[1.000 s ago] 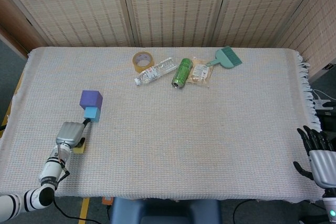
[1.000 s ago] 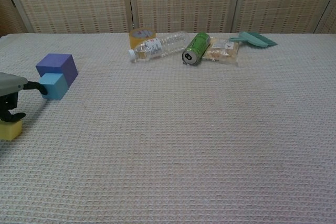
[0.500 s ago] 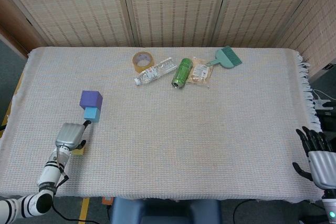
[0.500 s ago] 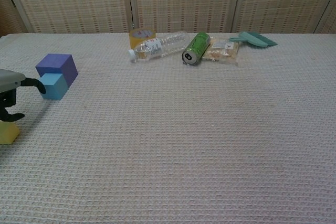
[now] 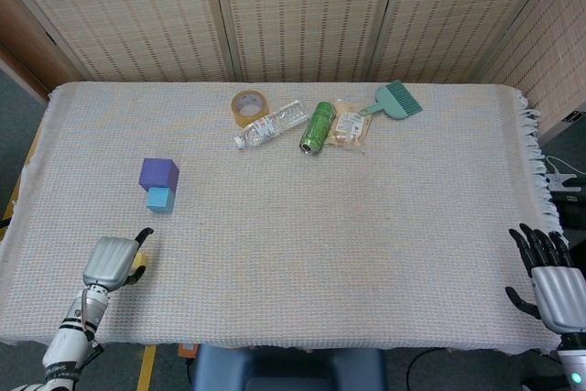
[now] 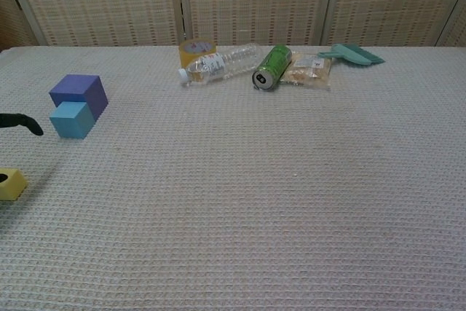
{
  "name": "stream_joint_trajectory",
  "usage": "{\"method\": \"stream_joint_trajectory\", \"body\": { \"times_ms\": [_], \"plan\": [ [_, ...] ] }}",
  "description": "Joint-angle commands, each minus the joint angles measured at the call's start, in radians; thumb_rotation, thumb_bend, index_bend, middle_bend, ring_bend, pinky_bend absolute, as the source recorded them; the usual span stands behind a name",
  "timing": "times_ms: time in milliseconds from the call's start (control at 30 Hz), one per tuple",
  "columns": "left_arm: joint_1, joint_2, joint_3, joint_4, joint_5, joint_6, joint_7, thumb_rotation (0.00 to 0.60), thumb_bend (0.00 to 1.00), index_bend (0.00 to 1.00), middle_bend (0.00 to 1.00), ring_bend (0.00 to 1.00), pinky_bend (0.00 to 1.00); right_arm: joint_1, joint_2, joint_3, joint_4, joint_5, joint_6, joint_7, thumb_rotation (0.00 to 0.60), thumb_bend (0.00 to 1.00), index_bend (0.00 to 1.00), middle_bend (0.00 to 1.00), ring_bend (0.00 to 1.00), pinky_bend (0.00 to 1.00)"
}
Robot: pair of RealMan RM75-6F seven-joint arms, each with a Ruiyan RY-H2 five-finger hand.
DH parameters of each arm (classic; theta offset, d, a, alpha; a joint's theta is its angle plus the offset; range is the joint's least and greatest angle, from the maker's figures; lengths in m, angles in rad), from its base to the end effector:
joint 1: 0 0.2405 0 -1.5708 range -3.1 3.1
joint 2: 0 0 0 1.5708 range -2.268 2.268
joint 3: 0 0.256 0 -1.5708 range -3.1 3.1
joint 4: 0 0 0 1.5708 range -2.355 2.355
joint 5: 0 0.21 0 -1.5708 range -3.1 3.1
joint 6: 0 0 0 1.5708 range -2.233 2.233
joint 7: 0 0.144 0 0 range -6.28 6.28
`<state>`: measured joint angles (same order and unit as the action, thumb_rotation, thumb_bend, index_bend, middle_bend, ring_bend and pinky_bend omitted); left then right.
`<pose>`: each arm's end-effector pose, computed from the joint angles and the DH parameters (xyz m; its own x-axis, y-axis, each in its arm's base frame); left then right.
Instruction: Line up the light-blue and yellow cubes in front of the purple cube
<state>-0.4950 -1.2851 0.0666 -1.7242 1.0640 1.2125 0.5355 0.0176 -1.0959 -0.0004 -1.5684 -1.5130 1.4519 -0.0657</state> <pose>-0.2578 0.2527 0.0561 0.6150 0.3115 0.7244 0.7849 -0.1538 -0.6003 -0.3368 -0.1486 0.1596 0.5093 -0.1134 0.8531 -0.8560 0.0348 0.5158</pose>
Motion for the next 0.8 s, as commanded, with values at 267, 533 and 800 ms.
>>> {"method": "stream_joint_trajectory", "body": {
  "times_ms": [267,533,800],
  "plan": [
    [0.035,-0.079,-0.003,0.111,0.032,0.006,-0.002,0.600,0.34,0.28,1.00,1.00,1.00,-0.003,0.002,-0.003,-0.001,-0.002,0.002,-0.001,0.600,0.00,0.00,0.00,0.00,0.00],
    [0.047,-0.112,-0.013,0.156,0.015,-0.023,0.015,0.600,0.34,0.32,1.00,1.00,1.00,-0.003,0.000,-0.003,-0.001,0.000,0.001,-0.006,0.600,0.00,0.00,0.00,0.00,0.00],
    [0.061,-0.115,-0.030,0.169,0.006,-0.014,0.039,0.600,0.35,0.32,1.00,1.00,1.00,-0.002,-0.002,-0.003,-0.003,0.000,-0.003,-0.011,0.600,0.00,0.00,0.00,0.00,0.00]
  ]
}}
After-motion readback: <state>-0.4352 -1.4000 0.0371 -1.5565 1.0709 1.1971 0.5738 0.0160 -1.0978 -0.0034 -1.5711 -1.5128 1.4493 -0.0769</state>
